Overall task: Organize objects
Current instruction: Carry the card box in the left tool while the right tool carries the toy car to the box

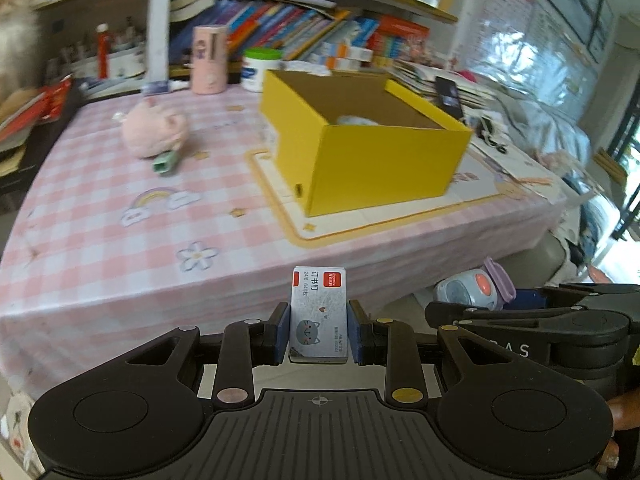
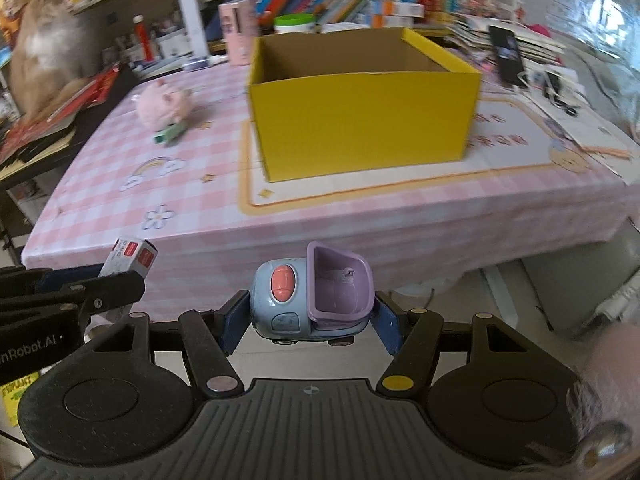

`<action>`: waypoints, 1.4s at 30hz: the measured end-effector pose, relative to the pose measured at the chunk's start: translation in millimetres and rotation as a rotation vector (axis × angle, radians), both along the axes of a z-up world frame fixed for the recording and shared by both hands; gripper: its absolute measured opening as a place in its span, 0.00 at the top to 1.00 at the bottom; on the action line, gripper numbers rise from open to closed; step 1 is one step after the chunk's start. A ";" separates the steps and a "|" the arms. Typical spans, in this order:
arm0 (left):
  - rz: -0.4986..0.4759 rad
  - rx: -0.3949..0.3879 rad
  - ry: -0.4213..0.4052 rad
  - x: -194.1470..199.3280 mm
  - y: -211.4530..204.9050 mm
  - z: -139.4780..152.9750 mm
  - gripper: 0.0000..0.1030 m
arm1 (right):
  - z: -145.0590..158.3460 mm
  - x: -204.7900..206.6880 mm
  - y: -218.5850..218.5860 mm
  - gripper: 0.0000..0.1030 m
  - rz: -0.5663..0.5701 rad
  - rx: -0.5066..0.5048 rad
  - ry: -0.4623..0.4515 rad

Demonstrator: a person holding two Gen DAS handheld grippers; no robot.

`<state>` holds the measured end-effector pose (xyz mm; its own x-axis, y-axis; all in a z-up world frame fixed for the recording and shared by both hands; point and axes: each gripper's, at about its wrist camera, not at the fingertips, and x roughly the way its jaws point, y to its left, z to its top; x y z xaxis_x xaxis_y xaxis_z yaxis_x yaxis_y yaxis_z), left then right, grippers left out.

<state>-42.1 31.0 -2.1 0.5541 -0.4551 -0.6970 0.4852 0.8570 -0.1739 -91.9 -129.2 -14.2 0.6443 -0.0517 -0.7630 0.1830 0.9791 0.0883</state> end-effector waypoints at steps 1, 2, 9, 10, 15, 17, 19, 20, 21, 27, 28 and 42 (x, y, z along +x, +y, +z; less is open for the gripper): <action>-0.015 0.000 0.000 0.4 -5.4 0.1 0.73 | 0.1 -1.7 -3.0 0.40 -0.011 -0.001 0.000; -0.031 0.000 0.001 0.9 -11.0 0.1 0.73 | 0.7 -3.8 -7.0 0.40 -0.025 -0.002 -0.002; -0.108 0.005 -0.004 4.7 -42.7 0.4 0.73 | 2.0 -12.1 -36.8 0.40 -0.114 0.000 -0.002; -0.110 0.006 -0.004 6.0 -45.8 0.6 0.73 | 1.9 -12.2 -39.9 0.40 -0.121 0.002 -0.003; -0.117 0.012 0.001 12.8 -58.5 0.4 0.73 | 1.1 -8.0 -52.6 0.40 -0.130 0.006 -0.002; -0.117 0.013 0.002 15.9 -63.5 0.7 0.73 | 0.7 -5.1 -58.6 0.40 -0.132 0.009 0.001; -0.115 0.015 0.003 19.4 -68.5 0.9 0.73 | 0.5 -1.2 -63.3 0.40 -0.131 0.011 0.004; -0.115 0.015 0.003 20.9 -70.8 0.8 0.73 | 0.4 0.9 -66.0 0.40 -0.129 0.011 0.005; -0.114 0.016 0.004 22.5 -73.4 1.0 0.73 | 0.3 2.9 -68.6 0.40 -0.128 0.011 0.006; -0.113 0.020 0.004 33.5 -88.0 0.8 0.73 | -0.4 16.2 -83.8 0.40 -0.120 0.013 0.014; -0.113 0.019 0.002 35.5 -90.2 1.2 0.73 | -0.6 18.9 -86.2 0.40 -0.117 0.012 0.016; -0.045 -0.063 -0.152 79.5 -115.4 43.3 0.73 | 33.3 68.2 -121.8 0.40 -0.061 -0.046 -0.112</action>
